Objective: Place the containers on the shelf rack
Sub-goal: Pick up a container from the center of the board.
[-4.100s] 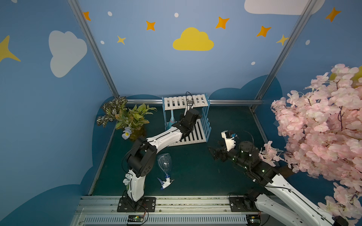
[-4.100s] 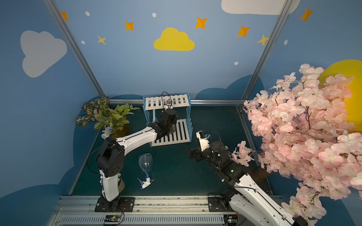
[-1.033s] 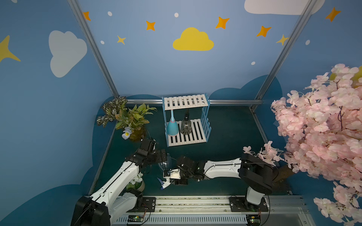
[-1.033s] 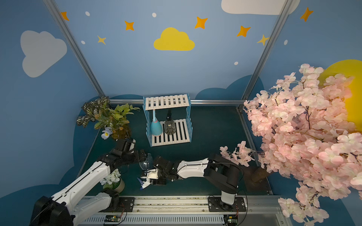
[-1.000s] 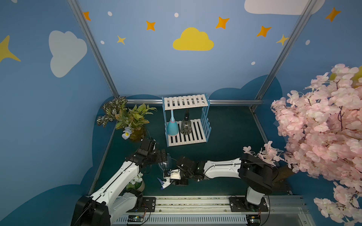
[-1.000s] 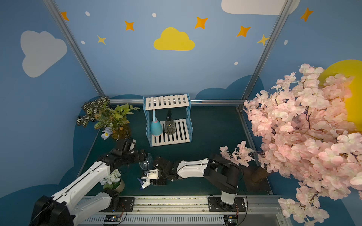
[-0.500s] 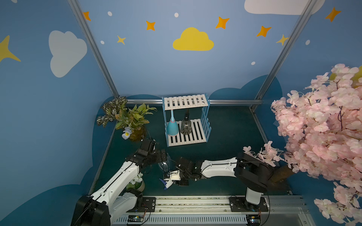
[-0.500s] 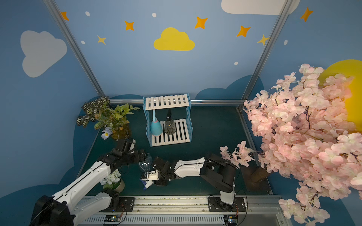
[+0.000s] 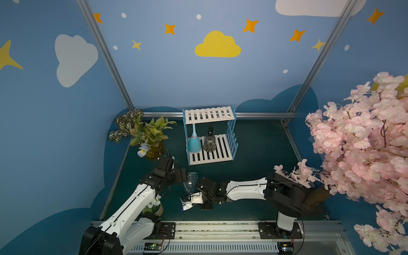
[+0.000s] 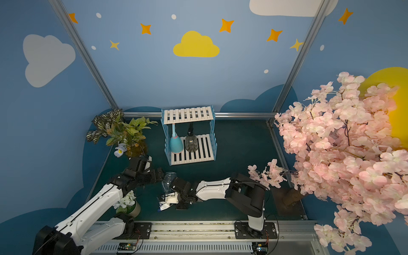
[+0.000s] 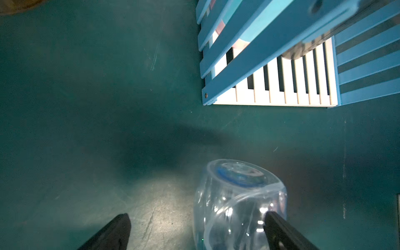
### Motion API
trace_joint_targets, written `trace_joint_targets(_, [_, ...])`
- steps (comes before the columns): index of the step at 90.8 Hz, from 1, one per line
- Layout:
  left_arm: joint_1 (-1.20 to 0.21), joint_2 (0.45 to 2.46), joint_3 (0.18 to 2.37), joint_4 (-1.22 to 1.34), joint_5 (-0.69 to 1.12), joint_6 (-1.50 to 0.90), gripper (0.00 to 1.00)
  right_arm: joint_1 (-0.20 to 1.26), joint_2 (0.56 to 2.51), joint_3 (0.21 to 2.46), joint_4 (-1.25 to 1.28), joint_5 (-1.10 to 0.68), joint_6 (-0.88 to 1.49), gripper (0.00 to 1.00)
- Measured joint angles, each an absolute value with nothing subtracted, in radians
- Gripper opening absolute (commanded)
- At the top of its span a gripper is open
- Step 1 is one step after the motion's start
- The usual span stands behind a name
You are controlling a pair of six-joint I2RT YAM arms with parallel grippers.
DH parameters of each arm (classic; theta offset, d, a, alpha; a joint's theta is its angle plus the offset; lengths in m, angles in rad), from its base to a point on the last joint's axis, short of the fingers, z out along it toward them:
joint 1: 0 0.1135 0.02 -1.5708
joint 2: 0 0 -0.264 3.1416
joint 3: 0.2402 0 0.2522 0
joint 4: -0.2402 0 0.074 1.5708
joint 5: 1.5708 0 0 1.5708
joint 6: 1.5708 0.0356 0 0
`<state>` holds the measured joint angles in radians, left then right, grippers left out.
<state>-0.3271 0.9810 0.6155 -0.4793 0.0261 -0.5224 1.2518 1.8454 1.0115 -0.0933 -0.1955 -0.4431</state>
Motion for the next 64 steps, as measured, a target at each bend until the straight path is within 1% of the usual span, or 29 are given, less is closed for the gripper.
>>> trace_joint_targets(12, [-0.327,0.942,0.649,-0.481,0.023,-0.500,1.00,1.245,1.804,1.011,-0.137,-0.191,-0.427,0.08])
trace_joint_targets(25, [-0.327,0.885,0.679,-0.476,0.012,-0.459,1.00,1.223,1.729,1.012,-0.197,-0.212,-0.387,0.08])
trace_joint_targets(39, [-0.327,0.855,0.745,-0.480,-0.024,-0.384,1.00,1.167,1.656,1.005,-0.257,-0.270,-0.310,0.08])
trace_joint_targets(51, [-0.329,0.849,0.818,-0.477,-0.035,-0.276,1.00,1.109,1.570,0.966,-0.289,-0.326,-0.210,0.07])
trace_joint_targets(64, [-0.373,0.855,0.884,-0.478,0.016,-0.076,0.99,1.015,1.470,0.932,-0.321,-0.405,-0.077,0.07])
